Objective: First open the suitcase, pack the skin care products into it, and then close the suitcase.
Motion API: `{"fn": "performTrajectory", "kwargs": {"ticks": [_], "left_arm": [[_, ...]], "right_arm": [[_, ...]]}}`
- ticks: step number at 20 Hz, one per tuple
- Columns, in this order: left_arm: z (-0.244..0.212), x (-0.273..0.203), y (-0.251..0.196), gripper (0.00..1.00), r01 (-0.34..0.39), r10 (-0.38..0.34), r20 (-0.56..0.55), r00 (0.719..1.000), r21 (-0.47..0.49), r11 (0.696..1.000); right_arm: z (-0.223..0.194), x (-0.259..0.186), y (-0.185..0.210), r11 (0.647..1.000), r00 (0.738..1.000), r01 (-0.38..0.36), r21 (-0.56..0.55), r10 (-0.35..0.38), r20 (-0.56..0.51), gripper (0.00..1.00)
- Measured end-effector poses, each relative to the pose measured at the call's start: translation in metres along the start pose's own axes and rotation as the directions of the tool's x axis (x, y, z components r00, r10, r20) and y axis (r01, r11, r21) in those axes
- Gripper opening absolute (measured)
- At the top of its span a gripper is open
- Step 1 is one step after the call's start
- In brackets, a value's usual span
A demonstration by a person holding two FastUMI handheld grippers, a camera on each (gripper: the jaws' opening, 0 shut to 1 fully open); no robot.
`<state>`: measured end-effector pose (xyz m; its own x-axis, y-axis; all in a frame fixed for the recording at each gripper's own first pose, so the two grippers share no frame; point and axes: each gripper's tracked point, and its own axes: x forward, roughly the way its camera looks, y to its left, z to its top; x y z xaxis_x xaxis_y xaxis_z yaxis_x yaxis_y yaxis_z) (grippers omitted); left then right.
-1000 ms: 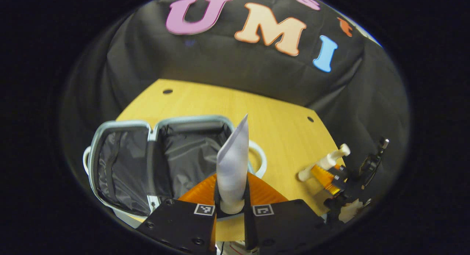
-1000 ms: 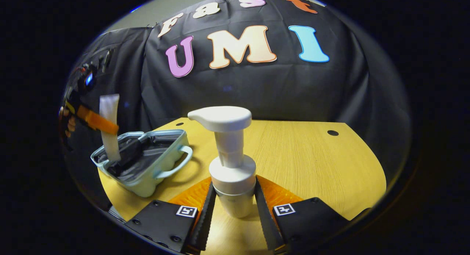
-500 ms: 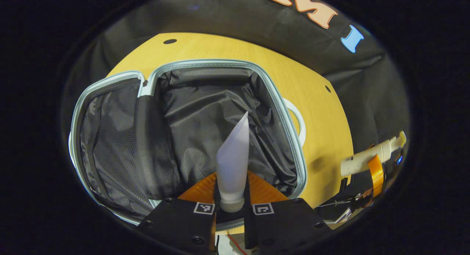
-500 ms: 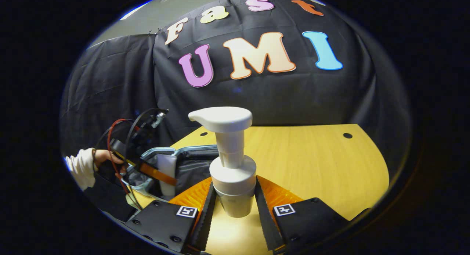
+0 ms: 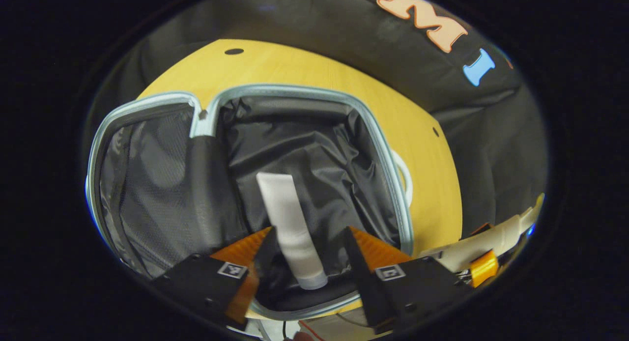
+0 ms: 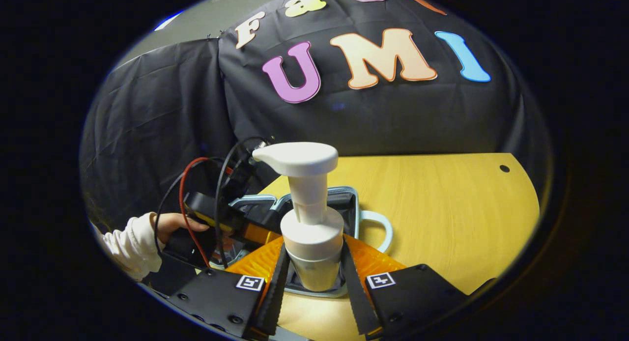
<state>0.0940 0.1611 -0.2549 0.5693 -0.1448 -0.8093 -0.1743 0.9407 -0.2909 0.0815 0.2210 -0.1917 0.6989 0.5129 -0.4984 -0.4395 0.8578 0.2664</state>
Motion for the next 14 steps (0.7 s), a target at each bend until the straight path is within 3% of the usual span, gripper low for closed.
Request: {"fn": "performTrajectory", "kwargs": {"ticks": [2, 3, 9, 11, 14], "left_arm": [[0.016, -0.024, 0.005, 0.93, -0.002, 0.003, 0.077, 0.997, -0.008, 1.000], [0.025, -0.039, 0.009, 0.96, -0.007, 0.009, 0.125, 0.992, -0.010, 1.000], [0.053, -0.143, 0.039, 0.96, -0.006, 0.012, 0.355, 0.935, -0.016, 1.000], [0.055, -0.172, 0.060, 0.92, -0.028, 0.038, 0.418, 0.908, -0.030, 0.999], [0.043, -0.203, 0.101, 0.96, -0.069, 0.104, 0.457, 0.884, -0.092, 0.993]], "right_arm": [[-0.008, 0.011, 0.005, 1.000, 0.999, 0.000, 0.004, 0.001, -0.038, 0.59], [-0.016, 0.015, 0.007, 1.000, 0.998, -0.001, 0.007, 0.001, -0.061, 0.60], [-0.049, 0.055, 0.003, 0.998, 0.982, 0.044, -0.037, -0.050, -0.181, 0.60], [-0.058, 0.065, -0.001, 0.997, 0.976, 0.062, -0.046, -0.070, -0.208, 0.59], [-0.073, 0.080, -0.005, 0.996, 0.964, 0.075, -0.056, -0.087, -0.252, 0.61]]}}
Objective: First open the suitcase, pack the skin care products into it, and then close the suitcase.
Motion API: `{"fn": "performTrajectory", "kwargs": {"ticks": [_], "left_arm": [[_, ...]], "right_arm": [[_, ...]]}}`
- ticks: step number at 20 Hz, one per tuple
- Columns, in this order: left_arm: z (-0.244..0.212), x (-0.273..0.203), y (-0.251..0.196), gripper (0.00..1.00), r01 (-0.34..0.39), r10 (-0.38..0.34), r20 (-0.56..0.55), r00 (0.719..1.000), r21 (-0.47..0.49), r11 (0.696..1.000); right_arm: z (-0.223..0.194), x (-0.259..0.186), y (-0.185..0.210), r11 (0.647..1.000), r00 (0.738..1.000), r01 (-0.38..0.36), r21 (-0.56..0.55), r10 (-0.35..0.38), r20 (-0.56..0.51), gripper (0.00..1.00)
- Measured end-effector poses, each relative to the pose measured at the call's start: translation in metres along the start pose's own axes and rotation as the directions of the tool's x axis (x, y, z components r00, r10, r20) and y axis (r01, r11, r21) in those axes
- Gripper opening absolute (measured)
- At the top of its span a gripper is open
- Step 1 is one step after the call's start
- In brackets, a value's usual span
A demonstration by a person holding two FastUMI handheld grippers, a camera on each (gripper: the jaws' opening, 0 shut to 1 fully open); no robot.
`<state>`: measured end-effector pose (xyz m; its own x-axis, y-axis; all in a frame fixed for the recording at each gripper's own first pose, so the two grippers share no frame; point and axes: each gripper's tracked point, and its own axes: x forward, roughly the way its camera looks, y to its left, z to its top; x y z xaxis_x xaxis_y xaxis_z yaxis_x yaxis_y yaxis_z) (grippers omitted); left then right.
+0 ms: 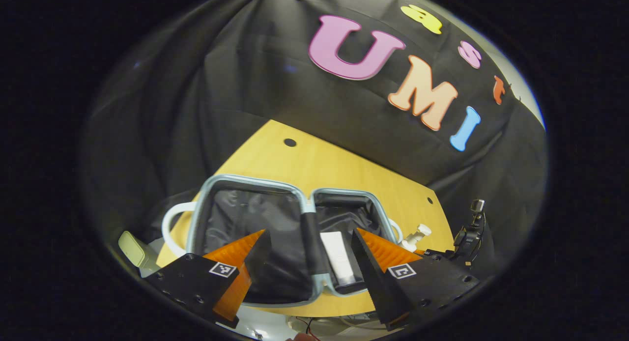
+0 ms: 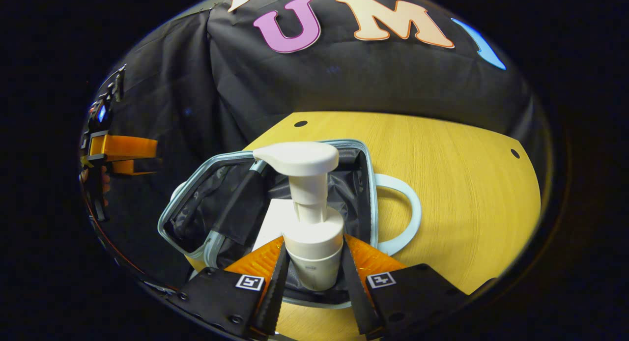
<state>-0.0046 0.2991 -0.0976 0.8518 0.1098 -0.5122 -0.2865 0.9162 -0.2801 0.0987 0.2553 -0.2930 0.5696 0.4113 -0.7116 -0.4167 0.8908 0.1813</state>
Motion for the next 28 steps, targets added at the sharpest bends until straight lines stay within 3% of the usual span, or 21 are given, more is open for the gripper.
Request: {"fn": "performTrajectory", "kwargs": {"ticks": [4, 5, 6, 7, 8, 9, 14, 19, 20, 22, 23, 26, 27, 28], "left_arm": [[0.001, -0.018, 0.085, 0.95, -0.187, 0.191, 0.041, 0.981, -0.081, 0.979], [-0.008, -0.027, 0.097, 0.95, -0.221, 0.224, 0.027, 0.974, -0.095, 0.971], [-0.012, -0.032, 0.110, 0.96, -0.252, 0.255, 0.016, 0.967, -0.104, 0.962], [-0.016, -0.033, 0.120, 0.96, -0.273, 0.275, 0.006, 0.961, -0.115, 0.955], [-0.018, -0.033, 0.131, 0.96, -0.283, 0.286, 0.005, 0.958, -0.133, 0.950], [-0.021, -0.032, 0.141, 0.96, -0.289, 0.293, 0.003, 0.956, -0.156, 0.944], [-0.033, -0.015, 0.192, 0.96, -0.306, 0.310, -0.030, 0.950, -0.276, 0.911], [-0.060, 0.018, 0.233, 0.95, -0.308, 0.288, -0.111, 0.951, -0.372, 0.875], [-0.066, 0.025, 0.239, 0.95, -0.315, 0.288, -0.128, 0.949, -0.392, 0.864], [-0.071, 0.034, 0.243, 0.96, -0.296, 0.262, -0.137, 0.955, -0.447, 0.844], [-0.070, 0.039, 0.244, 0.88, -0.282, 0.249, -0.132, 0.959, -0.476, 0.833], [-0.068, 0.049, 0.240, 0.47, -0.223, 0.197, -0.107, 0.975, -0.540, 0.811], [-0.069, 0.050, 0.238, 0.53, -0.222, 0.195, -0.107, 0.975, -0.546, 0.808], [-0.067, 0.051, 0.237, 0.22, -0.215, 0.186, -0.108, 0.977, -0.543, 0.812]], "right_arm": [[0.000, 0.003, -0.003, 0.999, 1.000, 0.002, 0.042, -0.002, 0.007, 0.58], [0.004, 0.000, -0.004, 0.999, 1.000, -0.002, 0.048, 0.000, 0.030, 0.69], [0.009, -0.003, -0.003, 0.998, 0.998, -0.014, 0.058, 0.011, 0.055, 0.71], [0.016, -0.007, -0.003, 0.998, 0.996, -0.020, 0.067, 0.015, 0.083, 0.84], [0.023, -0.013, -0.002, 0.996, 0.993, -0.031, 0.079, 0.022, 0.119, 0.86], [0.031, -0.023, -0.001, 0.995, 0.986, -0.047, 0.093, 0.031, 0.161, 0.97], [0.066, -0.086, -0.010, 0.992, 0.946, -0.069, 0.102, 0.032, 0.321, 0.98], [0.080, -0.148, -0.043, 0.994, 0.919, 0.013, 0.105, -0.053, 0.391, 0.98], [0.081, -0.157, -0.050, 0.994, 0.915, 0.036, 0.101, -0.074, 0.397, 0.93], [0.084, -0.172, -0.060, 0.992, 0.906, 0.076, 0.099, -0.110, 0.409, 0.98], [0.084, -0.178, -0.064, 0.990, 0.901, 0.090, 0.105, -0.125, 0.415, 0.98], [0.087, -0.189, -0.075, 0.985, 0.889, 0.122, 0.123, -0.163, 0.428, 0.98], [0.085, -0.189, -0.078, 0.983, 0.887, 0.133, 0.125, -0.174, 0.428, 0.98], [0.083, -0.190, -0.082, 0.982, 0.886, 0.142, 0.126, -0.183, 0.427, 0.98]]}}
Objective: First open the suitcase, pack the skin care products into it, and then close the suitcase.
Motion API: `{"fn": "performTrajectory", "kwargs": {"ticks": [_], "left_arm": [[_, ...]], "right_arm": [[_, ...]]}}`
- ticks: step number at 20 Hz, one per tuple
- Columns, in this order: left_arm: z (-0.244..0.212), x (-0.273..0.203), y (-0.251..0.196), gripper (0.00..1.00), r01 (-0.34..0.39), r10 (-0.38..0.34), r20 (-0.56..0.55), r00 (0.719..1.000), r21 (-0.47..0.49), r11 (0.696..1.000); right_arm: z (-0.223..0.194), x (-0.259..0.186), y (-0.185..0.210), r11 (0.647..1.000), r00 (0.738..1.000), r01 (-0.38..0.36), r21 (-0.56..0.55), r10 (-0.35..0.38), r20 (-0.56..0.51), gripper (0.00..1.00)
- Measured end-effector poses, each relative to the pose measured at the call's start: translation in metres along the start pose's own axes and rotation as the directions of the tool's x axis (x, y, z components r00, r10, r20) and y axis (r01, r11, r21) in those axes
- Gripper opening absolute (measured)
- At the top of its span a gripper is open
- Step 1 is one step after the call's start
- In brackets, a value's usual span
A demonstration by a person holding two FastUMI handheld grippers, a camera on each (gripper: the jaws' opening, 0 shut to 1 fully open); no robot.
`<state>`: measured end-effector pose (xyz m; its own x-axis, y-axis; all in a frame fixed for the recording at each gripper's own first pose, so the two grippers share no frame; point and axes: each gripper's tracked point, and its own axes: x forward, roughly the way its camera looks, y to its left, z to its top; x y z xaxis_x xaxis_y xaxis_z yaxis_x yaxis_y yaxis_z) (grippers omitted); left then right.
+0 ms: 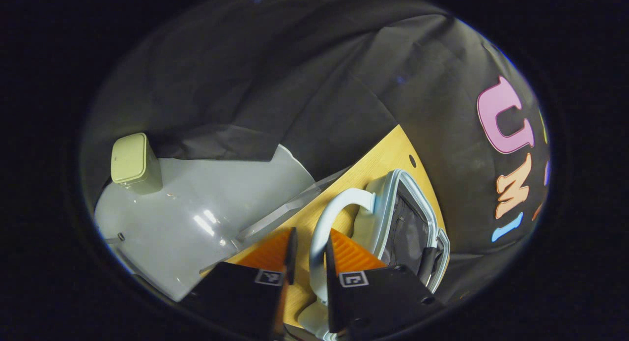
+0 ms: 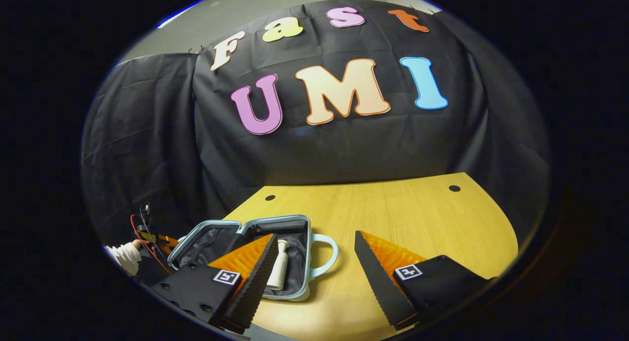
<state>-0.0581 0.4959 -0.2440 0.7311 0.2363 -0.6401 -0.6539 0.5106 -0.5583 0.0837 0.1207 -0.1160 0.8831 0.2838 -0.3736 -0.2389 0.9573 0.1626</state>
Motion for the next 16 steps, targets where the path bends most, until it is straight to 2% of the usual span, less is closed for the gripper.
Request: {"fn": "performTrajectory", "kwargs": {"ticks": [2, 4, 8, 12, 16], "left_arm": [[0.000, 0.000, 0.000, 0.06, -0.027, 0.027, 0.007, 1.000, 0.058, 0.998], [0.004, -0.007, -0.007, 0.00, -0.035, 0.033, 0.010, 0.999, 0.126, 0.991], [0.015, -0.021, -0.033, 0.00, -0.032, 0.029, 0.020, 0.999, 0.175, 0.984], [0.036, -0.054, -0.087, 0.00, 0.061, -0.074, 0.060, 0.995, 0.206, 0.977], [0.042, -0.093, -0.151, 0.00, 0.124, -0.150, 0.066, 0.986, 0.298, 0.947]], "right_arm": [[-0.005, -0.003, -0.006, 1.000, 1.000, 0.018, -0.013, -0.018, -0.005, 0.98], [-0.012, -0.005, -0.009, 0.999, 0.999, 0.030, -0.019, -0.030, -0.015, 0.98], [-0.015, -0.009, -0.009, 0.999, 0.999, 0.031, -0.013, -0.032, -0.020, 0.98], [-0.005, -0.017, -0.006, 0.999, 0.999, 0.033, -0.020, -0.032, 0.009, 0.98], [0.005, -0.023, -0.011, 0.999, 0.998, 0.042, -0.010, -0.041, 0.054, 0.98]]}}
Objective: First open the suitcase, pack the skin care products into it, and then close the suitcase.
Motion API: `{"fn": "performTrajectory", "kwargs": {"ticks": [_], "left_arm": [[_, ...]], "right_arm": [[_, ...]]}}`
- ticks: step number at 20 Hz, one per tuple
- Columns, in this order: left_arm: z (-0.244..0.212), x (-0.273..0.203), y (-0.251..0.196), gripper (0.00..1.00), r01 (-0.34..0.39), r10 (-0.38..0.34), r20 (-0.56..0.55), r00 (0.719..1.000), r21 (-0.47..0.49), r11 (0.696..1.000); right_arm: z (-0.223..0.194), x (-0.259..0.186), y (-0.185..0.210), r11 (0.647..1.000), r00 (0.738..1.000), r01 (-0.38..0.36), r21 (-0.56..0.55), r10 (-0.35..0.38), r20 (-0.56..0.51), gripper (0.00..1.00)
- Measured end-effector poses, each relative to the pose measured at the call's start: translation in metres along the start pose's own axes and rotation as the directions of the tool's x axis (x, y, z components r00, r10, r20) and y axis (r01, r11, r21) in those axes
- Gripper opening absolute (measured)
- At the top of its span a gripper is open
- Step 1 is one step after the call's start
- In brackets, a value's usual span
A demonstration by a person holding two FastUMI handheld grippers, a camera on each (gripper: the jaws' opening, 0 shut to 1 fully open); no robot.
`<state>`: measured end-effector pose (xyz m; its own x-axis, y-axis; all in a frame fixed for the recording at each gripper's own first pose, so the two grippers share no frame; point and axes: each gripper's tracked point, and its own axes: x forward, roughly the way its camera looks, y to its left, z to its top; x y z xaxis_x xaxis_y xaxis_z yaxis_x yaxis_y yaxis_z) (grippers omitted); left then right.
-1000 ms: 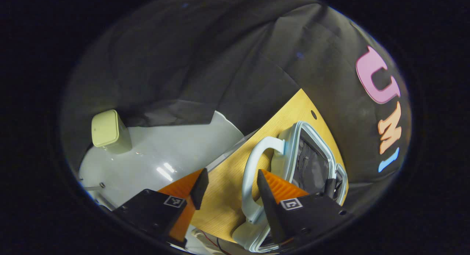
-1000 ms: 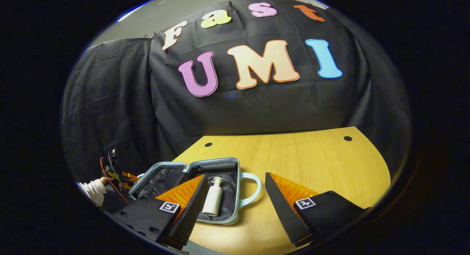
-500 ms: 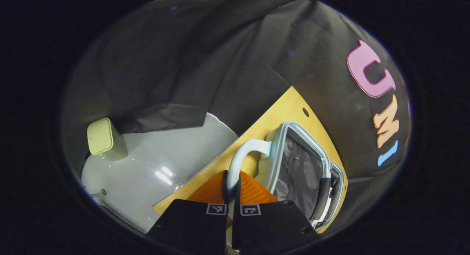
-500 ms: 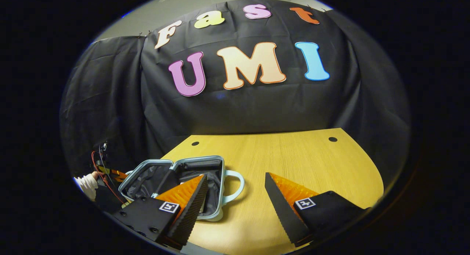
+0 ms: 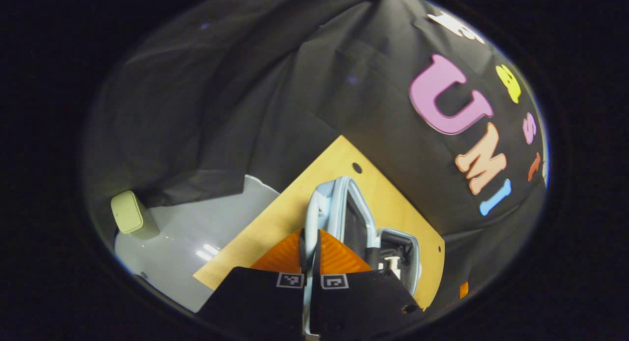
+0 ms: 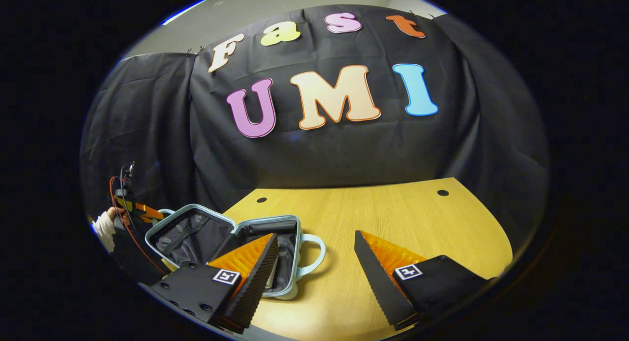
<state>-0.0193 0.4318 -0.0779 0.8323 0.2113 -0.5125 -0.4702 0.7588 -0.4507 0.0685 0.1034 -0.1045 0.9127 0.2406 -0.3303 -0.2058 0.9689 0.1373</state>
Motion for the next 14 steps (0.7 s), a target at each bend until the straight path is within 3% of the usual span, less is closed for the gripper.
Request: {"fn": "performTrajectory", "kwargs": {"ticks": [3, 4, 8, 11, 12, 14], "left_arm": [[0.010, -0.016, -0.062, 0.00, 0.049, -0.052, 0.028, 0.998, 0.116, 0.992], [0.011, -0.021, -0.086, 0.00, 0.067, -0.073, 0.033, 0.997, 0.152, 0.986], [-0.010, -0.028, -0.169, 0.00, 0.112, -0.125, 0.023, 0.992, 0.306, 0.945], [-0.030, -0.026, -0.222, 0.00, 0.128, -0.148, 0.027, 0.989, 0.362, 0.923], [-0.039, -0.026, -0.242, 0.00, 0.147, -0.166, 0.023, 0.986, 0.364, 0.920], [-0.059, -0.018, -0.279, 0.00, 0.166, -0.186, 0.022, 0.982, 0.363, 0.917]], "right_arm": [[0.002, -0.004, -0.006, 1.000, 1.000, 0.015, 0.023, -0.015, 0.026, 0.94], [0.003, -0.005, -0.009, 1.000, 0.999, 0.016, 0.027, -0.017, 0.030, 0.98], [0.003, -0.006, -0.026, 1.000, 0.999, 0.009, 0.012, -0.009, 0.039, 0.98], [0.006, -0.006, -0.049, 1.000, 0.999, -0.010, 0.010, 0.010, 0.033, 0.98], [0.009, -0.006, -0.059, 1.000, 0.999, -0.013, 0.011, 0.013, 0.032, 0.94], [0.013, -0.006, -0.077, 1.000, 0.999, -0.020, 0.012, 0.020, 0.032, 0.98]]}}
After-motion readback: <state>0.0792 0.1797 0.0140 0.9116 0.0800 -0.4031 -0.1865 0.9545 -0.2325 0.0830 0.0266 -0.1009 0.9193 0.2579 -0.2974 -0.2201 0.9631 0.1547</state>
